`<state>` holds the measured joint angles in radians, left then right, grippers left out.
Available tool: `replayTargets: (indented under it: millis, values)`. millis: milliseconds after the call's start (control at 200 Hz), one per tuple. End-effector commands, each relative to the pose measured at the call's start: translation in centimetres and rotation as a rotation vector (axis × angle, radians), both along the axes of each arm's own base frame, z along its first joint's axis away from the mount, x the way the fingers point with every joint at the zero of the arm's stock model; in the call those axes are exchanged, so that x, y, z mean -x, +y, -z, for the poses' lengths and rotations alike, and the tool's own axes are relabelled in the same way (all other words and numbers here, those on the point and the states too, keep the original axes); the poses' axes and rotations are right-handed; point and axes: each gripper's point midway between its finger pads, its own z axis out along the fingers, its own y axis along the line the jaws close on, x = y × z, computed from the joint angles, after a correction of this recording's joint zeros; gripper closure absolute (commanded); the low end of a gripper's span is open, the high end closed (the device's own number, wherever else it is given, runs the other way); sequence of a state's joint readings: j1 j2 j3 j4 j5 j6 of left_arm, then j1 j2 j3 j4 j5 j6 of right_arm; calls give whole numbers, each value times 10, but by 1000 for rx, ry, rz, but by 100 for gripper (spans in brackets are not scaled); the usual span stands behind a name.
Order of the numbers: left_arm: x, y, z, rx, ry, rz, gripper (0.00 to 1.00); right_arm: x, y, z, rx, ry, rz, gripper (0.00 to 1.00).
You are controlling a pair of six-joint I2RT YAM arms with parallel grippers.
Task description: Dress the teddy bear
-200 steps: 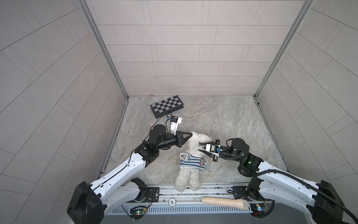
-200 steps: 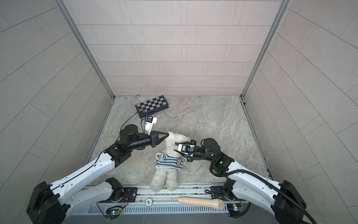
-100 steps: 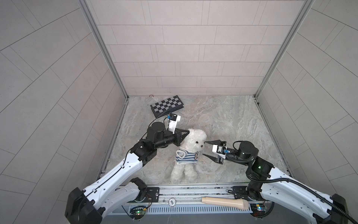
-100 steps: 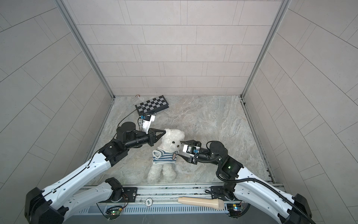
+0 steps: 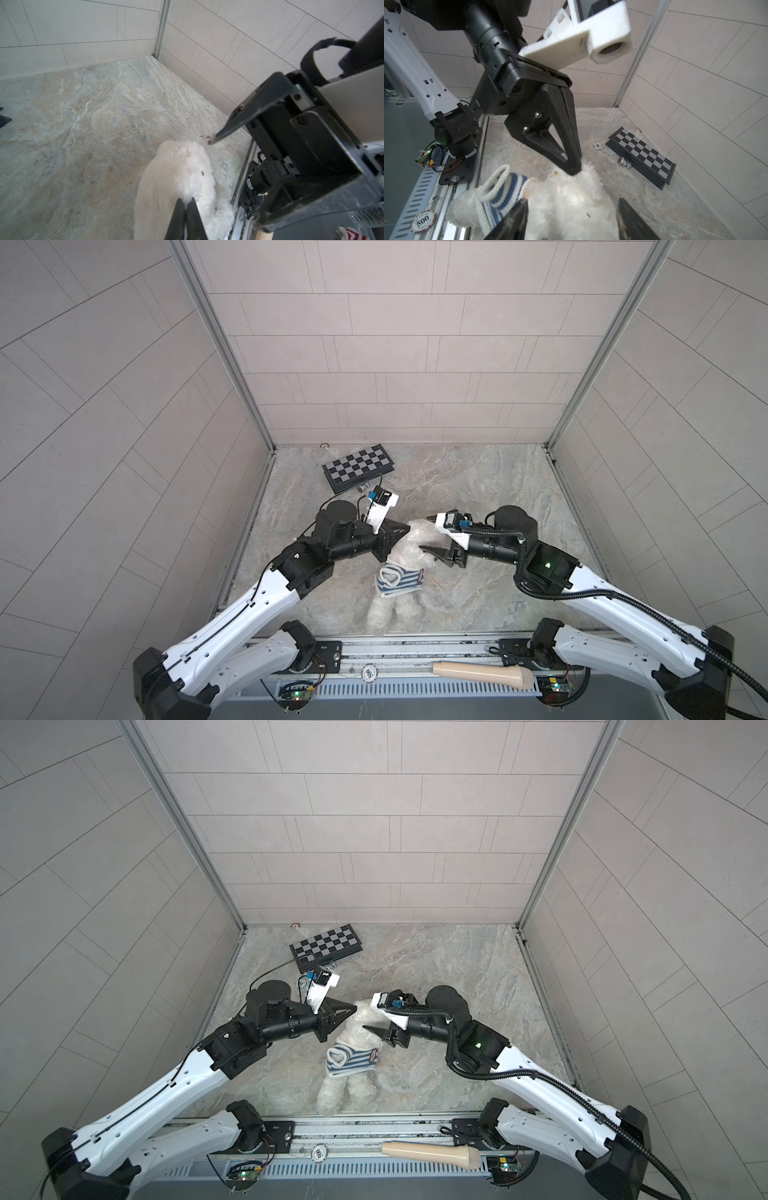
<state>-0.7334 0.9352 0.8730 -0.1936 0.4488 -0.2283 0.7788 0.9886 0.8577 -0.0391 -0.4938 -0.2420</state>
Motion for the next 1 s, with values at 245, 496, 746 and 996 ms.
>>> replayTargets:
  millis: [245,496,746,996]
  values:
    - [20,-14,-21,-17,-129,92,100,11,8,41,159,45,-133,30]
    - [23,-14,-20,-26,-143,91,100,9,5,54,193,51,-137,56]
    - [25,-6,-11,-30,-101,60,64,4,2,54,196,20,-105,88]
    - [33,38,19,-132,15,-93,54,-4,-4,46,141,-53,-35,100]
